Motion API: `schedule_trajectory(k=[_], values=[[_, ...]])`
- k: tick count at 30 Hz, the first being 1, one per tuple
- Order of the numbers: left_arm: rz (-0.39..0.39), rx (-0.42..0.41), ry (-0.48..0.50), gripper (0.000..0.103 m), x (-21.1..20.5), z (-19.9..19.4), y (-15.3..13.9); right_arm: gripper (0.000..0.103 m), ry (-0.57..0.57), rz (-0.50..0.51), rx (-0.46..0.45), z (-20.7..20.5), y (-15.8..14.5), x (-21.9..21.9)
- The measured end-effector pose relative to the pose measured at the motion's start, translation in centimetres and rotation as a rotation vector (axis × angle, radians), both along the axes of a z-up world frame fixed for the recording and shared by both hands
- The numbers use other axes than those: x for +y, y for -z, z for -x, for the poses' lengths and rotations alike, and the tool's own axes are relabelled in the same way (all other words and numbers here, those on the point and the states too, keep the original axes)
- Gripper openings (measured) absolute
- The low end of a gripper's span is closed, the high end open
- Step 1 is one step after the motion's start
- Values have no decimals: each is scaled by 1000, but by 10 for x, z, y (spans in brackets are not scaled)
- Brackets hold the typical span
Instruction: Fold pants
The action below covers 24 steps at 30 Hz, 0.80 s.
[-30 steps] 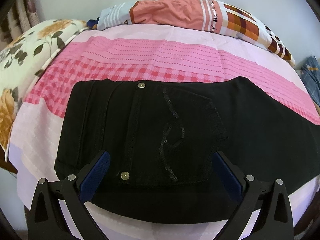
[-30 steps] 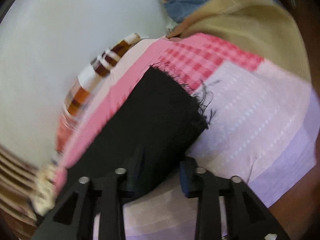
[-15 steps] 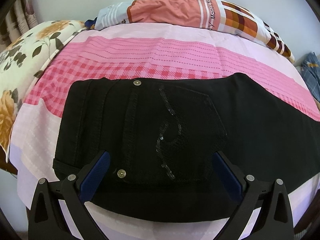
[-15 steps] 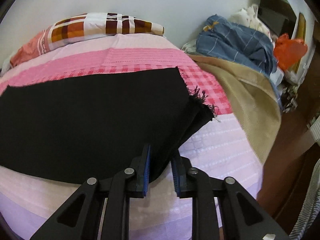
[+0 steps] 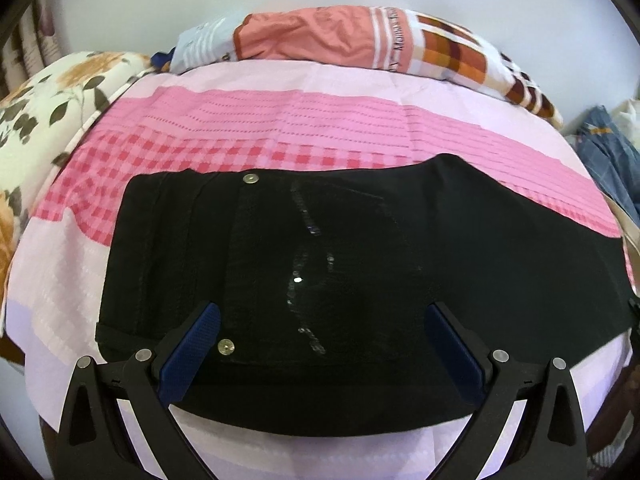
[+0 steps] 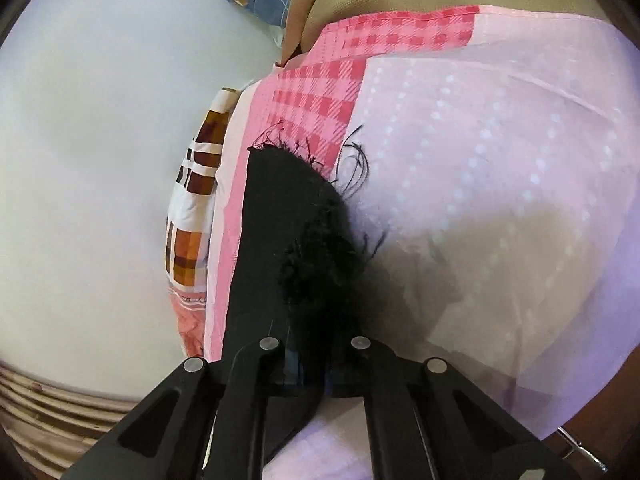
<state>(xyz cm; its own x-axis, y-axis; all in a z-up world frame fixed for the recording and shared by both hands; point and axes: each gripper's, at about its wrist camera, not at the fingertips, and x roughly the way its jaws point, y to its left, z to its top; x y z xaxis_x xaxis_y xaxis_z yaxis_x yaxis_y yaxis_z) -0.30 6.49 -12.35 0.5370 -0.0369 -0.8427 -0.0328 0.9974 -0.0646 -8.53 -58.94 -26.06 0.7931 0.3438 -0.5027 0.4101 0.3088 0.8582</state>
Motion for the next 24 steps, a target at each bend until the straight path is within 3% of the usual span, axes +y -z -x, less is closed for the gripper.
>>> schedule_trajectory(k=[7, 19, 24], values=[[-68, -52, 21, 101, -6, 3, -7, 5, 10, -40, -14, 2, 4, 0], [-112, -86, -33, 101, 12, 7, -13, 6, 3, 94, 93, -16, -14, 9], [-96, -80, -69, 101, 24, 8, -10, 8, -3, 114, 104, -22, -21, 11]])
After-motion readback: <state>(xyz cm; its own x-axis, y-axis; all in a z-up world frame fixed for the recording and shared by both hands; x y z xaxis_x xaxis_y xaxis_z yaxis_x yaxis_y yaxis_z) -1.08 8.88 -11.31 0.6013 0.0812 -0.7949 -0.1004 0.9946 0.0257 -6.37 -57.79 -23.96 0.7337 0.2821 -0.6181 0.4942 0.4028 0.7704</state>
